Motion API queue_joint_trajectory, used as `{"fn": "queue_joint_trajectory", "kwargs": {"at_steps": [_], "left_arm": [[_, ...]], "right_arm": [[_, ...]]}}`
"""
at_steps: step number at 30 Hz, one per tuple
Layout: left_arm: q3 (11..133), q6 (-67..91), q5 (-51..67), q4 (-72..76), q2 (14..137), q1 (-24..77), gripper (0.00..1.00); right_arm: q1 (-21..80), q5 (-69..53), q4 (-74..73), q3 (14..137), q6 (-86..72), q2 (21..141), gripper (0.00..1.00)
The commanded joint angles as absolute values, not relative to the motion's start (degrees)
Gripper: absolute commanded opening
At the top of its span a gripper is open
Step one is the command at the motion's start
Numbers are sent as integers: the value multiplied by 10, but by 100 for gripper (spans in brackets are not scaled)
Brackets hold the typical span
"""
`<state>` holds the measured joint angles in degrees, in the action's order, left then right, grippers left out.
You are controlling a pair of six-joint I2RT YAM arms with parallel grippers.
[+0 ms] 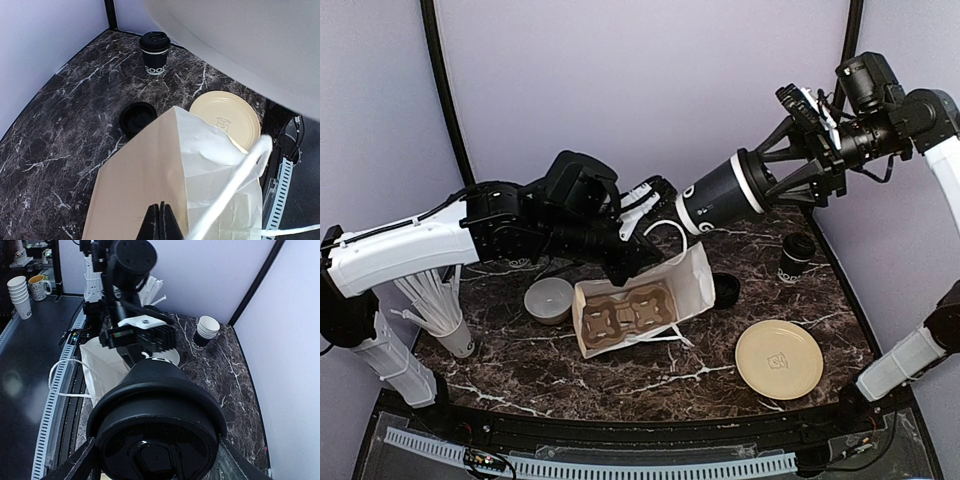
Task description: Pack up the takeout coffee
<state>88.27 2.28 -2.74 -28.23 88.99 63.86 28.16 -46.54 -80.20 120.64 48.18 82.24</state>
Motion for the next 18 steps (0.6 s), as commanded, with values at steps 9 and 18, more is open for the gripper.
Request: {"fn": "queue_joint_trajectory", "kwargs": {"at_steps": [9,18], "left_arm": [[896,33,-107,-258,855,631,0],[895,45,-89,-254,858,628,0]], "right_arm": [[473,-348,-730,1068,476,789,58],[568,-142,-607,1009,389,823,56]]}}
